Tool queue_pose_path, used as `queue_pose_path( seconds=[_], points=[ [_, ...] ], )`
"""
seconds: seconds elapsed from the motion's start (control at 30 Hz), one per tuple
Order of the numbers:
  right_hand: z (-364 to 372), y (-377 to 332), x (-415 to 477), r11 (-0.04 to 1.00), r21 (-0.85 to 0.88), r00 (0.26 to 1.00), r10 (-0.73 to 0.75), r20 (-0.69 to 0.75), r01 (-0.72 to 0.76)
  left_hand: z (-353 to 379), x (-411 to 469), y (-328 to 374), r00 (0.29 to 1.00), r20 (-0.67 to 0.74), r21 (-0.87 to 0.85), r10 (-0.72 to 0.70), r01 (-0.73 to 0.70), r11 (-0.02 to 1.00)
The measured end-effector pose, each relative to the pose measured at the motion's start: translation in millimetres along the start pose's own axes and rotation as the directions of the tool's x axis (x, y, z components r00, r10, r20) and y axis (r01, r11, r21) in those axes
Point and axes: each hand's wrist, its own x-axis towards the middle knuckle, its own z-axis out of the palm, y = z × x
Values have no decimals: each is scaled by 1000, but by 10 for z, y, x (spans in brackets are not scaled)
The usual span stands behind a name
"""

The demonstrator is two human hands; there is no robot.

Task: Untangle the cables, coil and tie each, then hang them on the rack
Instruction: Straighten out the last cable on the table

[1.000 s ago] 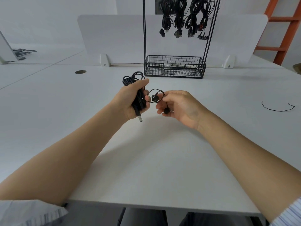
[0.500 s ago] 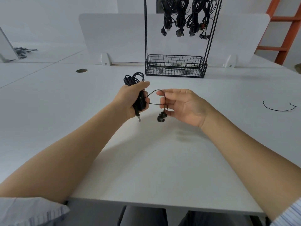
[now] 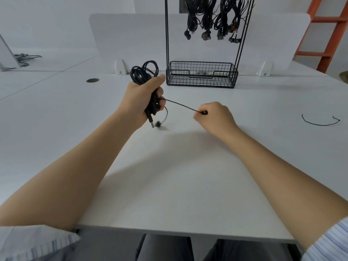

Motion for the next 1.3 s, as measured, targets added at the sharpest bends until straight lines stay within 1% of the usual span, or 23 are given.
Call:
queue_pose_path(
  seconds=[0.03, 0.07, 0.1, 0.13, 0.2, 0.23, 0.27, 0.33, 0.4, 0.43, 0.57, 0.67, 0.77, 0.8, 0.83, 0.9, 0.93, 0.97, 1.0, 1.03, 1.1, 1.2, 1.3],
  points=[
    [-23, 19, 17, 998, 58, 1000, 23, -2, -23, 2, -7, 10, 1000, 12, 13, 27, -27, 1000],
    [-51, 24, 21, 998, 59, 999, 13, 32, -15, 1, -9, 14, 998, 23, 37, 56, -56, 998],
    [-73, 35, 23, 999, 40, 993, -19, 114, 15, 2, -11, 11, 996, 35, 78, 88, -90, 993],
    [-94, 33, 13, 996, 61, 976, -73, 206, 62, 7, -14, 5, 991, 49, 135, 124, -129, 982],
    [-102, -38, -52, 972, 206, 919, -184, 350, 116, 19, -32, -1, 979, 87, 230, 186, -202, 952],
    [-78, -80, -82, 949, 294, 898, -227, 377, 117, 27, -44, 5, 972, 108, 243, 208, -229, 943],
    [-42, -122, -100, 922, 373, 893, -249, 375, 100, 32, -53, 12, 967, 129, 239, 220, -246, 939],
    [37, -196, -130, 881, 465, 917, -251, 311, 84, 40, -79, 25, 961, 169, 217, 219, -253, 943],
    [95, -223, -142, 876, 469, 943, -242, 230, 110, 38, -101, 38, 955, 222, 193, 198, -242, 951],
    [105, -223, -146, 882, 456, 948, -235, 214, 116, 33, -109, 42, 947, 258, 178, 188, -238, 955],
    [131, -214, -136, 890, 447, 939, -228, 256, 94, 15, -125, 46, 909, 390, 133, 148, -215, 967],
    [117, -235, -140, 849, 524, 915, -260, 309, 65, 32, -137, 37, 898, 417, 134, 138, -211, 968],
    [48, -235, -149, 794, 607, 905, -239, 351, -26, 46, -144, 59, 914, 369, 81, 171, -215, 973],
    [36, -202, -138, 776, 628, 901, -228, 369, -60, 52, -137, 73, 928, 328, 17, 175, -190, 982],
    [15, -173, -123, 749, 656, 890, -231, 394, -97, 54, -128, 94, 950, 272, -82, 151, -134, 988],
    [-49, -95, -82, 677, 718, 865, -252, 433, -162, 30, -87, 138, 990, 136, -270, 34, 4, 963],
    [-89, -45, -58, 632, 749, 856, -260, 447, -199, 2, -61, 152, 997, 74, -307, -38, 59, 950],
    [-134, -3, -37, 582, 778, 849, -267, 457, -236, -29, -36, 157, 994, 32, -301, -105, 110, 947],
    [-179, 23, -27, 545, 797, 843, -274, 462, -260, -54, -16, 152, 987, 13, -265, -161, 159, 951],
    [-204, 36, -17, 535, 800, 843, -270, 466, -271, -70, 1, 136, 978, 10, -216, -208, 205, 955],
    [-210, 6, -28, 591, 763, 857, -222, 465, -261, -70, 26, 89, 965, 13, -103, -261, 261, 960],
    [-167, -79, -53, 686, 708, 918, -151, 368, -171, -49, 41, 60, 975, 3, 87, -223, 222, 971],
    [-150, -130, -57, 698, 713, 957, -160, 241, -63, -33, 18, 30, 979, 78, 322, -189, 155, 934]
  ],
)
